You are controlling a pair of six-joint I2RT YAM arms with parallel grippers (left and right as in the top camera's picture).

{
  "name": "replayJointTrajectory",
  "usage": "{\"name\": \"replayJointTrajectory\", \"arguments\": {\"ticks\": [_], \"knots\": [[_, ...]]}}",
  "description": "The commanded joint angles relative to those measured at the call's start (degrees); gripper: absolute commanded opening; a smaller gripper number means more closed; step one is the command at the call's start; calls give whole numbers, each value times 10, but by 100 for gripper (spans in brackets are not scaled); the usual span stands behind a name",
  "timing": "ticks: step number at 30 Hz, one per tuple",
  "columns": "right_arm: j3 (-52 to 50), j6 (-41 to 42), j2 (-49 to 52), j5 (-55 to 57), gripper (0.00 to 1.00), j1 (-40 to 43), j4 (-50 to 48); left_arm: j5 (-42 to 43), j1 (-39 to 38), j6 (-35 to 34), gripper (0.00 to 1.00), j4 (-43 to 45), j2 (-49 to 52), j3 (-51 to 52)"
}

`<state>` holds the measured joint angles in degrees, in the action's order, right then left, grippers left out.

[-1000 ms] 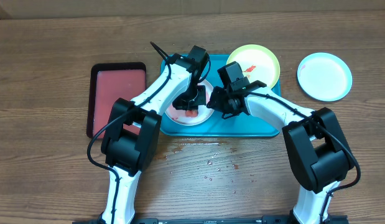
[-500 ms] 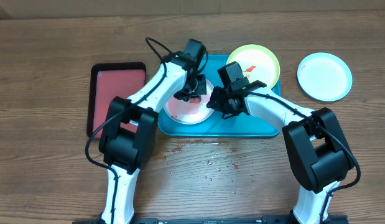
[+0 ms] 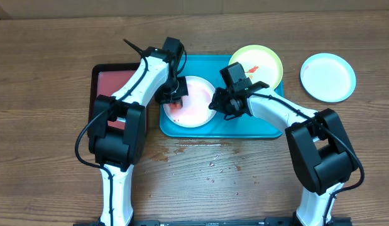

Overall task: Clean dirty plates on tray and stack at the side
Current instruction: 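Scrub the white plate with the sponge while the right gripper holds its rim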

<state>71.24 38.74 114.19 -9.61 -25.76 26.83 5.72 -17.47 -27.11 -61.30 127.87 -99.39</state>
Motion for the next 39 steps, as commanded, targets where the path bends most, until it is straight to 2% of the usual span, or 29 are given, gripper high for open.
{"name": "replayJointTrajectory", "arguments": {"ticks": [1, 5, 8, 16, 23, 32, 39], "knots": [[-3, 3, 10, 5, 4, -2, 5, -16, 2, 19, 4, -47, 21, 10], [-3, 3, 10, 5, 4, -2, 5, -8, 1, 20, 4, -84, 21, 10], [-3, 3, 10, 5, 4, -2, 5, 32, 1, 46, 4, -90, 21, 10], [-3, 3, 10, 5, 4, -2, 5, 113, -19, 90, 4, -45, 21, 10], [-3, 3, 10, 5, 4, -2, 5, 107, -54, 82, 4, 21, 21, 10], [-3, 3, 10, 5, 4, -2, 5, 78, -43, 51, 4, 107, 21, 10], [-3, 3, 10, 5, 4, -2, 6, 28, -20, 23, 4, 100, 21, 10]]}}
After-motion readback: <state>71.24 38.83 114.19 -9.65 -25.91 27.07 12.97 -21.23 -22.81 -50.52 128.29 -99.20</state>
